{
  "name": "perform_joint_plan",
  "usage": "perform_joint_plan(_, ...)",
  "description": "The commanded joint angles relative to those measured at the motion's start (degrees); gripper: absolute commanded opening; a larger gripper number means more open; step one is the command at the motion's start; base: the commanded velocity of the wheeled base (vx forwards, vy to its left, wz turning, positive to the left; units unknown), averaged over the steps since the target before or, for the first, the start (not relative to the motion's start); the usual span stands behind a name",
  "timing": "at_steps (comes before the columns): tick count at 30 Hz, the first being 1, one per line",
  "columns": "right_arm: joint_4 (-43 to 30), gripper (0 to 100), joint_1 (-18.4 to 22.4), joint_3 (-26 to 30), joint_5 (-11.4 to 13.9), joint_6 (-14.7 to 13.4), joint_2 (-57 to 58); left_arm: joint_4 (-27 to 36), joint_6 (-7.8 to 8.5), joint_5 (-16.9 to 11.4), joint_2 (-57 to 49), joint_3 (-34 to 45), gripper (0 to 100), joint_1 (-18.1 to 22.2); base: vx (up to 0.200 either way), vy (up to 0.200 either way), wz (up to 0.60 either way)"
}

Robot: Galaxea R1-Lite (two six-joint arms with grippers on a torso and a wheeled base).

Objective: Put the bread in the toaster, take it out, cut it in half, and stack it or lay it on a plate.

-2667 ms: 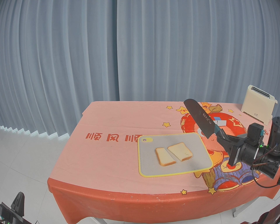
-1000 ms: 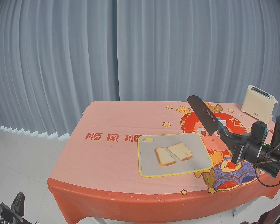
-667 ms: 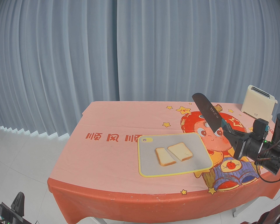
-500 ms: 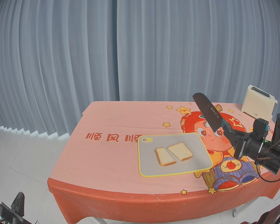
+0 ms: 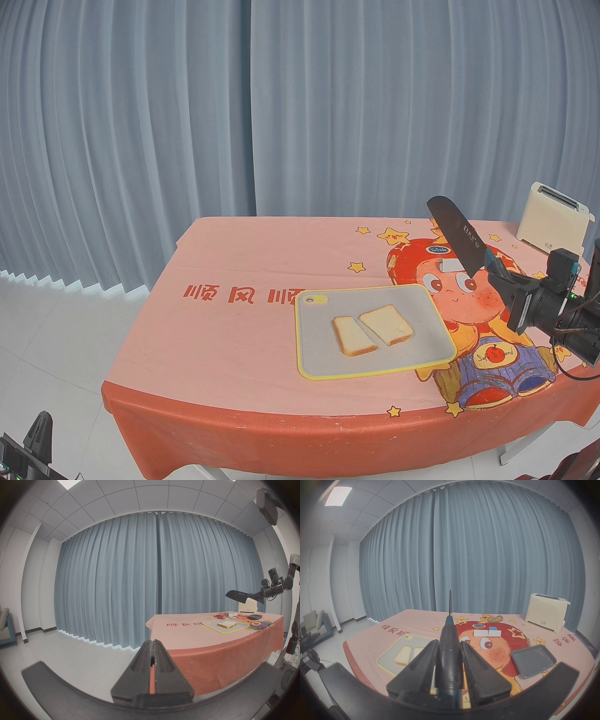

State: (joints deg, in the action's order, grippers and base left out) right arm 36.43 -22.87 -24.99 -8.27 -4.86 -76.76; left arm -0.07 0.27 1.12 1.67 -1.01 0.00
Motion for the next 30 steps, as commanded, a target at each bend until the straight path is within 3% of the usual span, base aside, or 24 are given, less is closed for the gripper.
perform_joint_plan(1, 0.1, 0, 1.0, -0.2, 0.1, -0.1, -0.2, 0.0, 0.0, 0.0, 0.1, 1.0, 0, 0.0, 0.0, 0.0, 0.0)
perform_joint_plan(6, 0.1, 0, 1.5, -0.3, 0.9, 0.0, -0.2, 0.0, 0.0, 0.0, 0.1, 1.0, 0, 0.0, 0.0, 0.0, 0.0)
perform_joint_plan(13, 0.0, 0, 4.1, -0.6, 5.1, 0.0, -0.2, 0.0, 0.0, 0.0, 0.1, 1.0, 0, 0.0, 0.0, 0.0, 0.0)
perform_joint_plan(30, 0.1, 0, 5.0, -1.0, 5.4, 0.0, -0.2, 0.0, 0.0, 0.0, 0.1, 1.0, 0, 0.0, 0.0, 0.0, 0.0)
